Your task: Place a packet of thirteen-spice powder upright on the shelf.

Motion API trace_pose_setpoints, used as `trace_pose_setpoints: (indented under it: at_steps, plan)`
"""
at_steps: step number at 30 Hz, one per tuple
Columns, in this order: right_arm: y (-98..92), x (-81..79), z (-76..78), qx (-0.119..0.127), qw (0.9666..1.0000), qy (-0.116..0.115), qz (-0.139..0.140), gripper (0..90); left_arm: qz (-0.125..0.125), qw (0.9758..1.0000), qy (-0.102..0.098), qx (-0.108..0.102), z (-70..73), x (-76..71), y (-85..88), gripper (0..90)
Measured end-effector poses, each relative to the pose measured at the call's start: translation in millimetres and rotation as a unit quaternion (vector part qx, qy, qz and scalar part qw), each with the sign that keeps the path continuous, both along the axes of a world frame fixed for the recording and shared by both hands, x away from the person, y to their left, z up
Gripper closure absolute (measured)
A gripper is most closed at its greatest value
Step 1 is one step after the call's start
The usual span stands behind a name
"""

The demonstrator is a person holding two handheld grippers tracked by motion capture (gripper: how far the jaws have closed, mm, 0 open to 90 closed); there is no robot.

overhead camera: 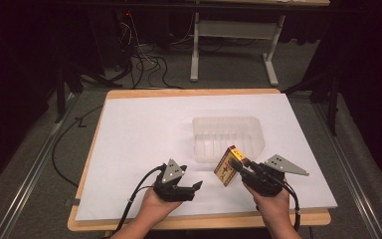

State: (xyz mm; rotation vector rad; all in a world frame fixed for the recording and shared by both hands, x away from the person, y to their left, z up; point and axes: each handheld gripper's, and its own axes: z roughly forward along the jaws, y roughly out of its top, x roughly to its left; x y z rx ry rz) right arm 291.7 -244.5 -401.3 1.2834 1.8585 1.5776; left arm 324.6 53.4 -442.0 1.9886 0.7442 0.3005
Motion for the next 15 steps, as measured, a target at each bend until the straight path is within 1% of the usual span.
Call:
trace_pose_setpoints:
  at_steps: [1,2,3,4,5,6,7,9,10,11,13,15]
  plan:
    - [-2.2,-0.1,0.7,0.001,1.0,-0.002,-0.002,68.0,0.004,1.0,-0.002,0.007,1.6,0.7,3.6,26.4]
    - [-2.2,-0.1,0.7,0.001,1.0,-0.002,-0.002,68.0,0.004,1.0,-0.002,0.007,1.6,0.7,3.6,26.3]
    - [-6.1,-0.9,2.4,0.003,1.0,-0.003,-0.007,68.0,0.013,0.9997,-0.006,0.018,5.6,1.6,12.6,26.0]
    - [-8.0,-1.2,3.2,0.002,0.9999,-0.005,-0.01,68.0,0.013,0.9997,-0.006,0.018,5.6,1.6,12.6,25.3]
    - [-8.0,-1.2,3.2,0.002,0.9999,-0.005,-0.01,68.0,0.016,0.9995,-0.009,0.027,7.3,1.7,18.2,25.3]
    - [-11.6,-1.8,4.4,0.0,0.9999,-0.007,-0.014,68.0,0.029,0.9982,-0.023,0.048,8.8,1.1,30.5,24.6]
    - [-13.2,-2.0,4.9,0.003,0.9998,-0.007,-0.016,68.0,0.029,0.9982,-0.023,0.048,8.8,1.1,30.5,24.5]
    - [-14.4,-2.2,5.3,0.005,0.9998,-0.005,-0.018,68.0,0.045,0.9959,-0.038,0.069,7.5,1.2,43.2,24.3]
    - [-15.1,-2.5,6.4,0.003,0.9997,-0.007,-0.021,68.0,0.067,0.9937,-0.041,0.079,4.1,3.2,55.3,23.5]
    - [-15.0,-2.5,7.1,0.0,0.9997,-0.008,-0.023,68.0,0.078,0.9931,-0.04,0.078,2.9,4.8,61.1,23.3]
    - [-14.5,-3.0,8.7,-0.005,0.9996,-0.011,-0.025,68.1,0.094,0.9923,-0.033,0.073,4.8,9.4,69.2,23.1]
    - [-13.8,-3.5,10.4,-0.01,0.9994,-0.014,-0.029,68.0,0.106,0.9911,-0.038,0.07,6.2,12.4,74.5,22.9]
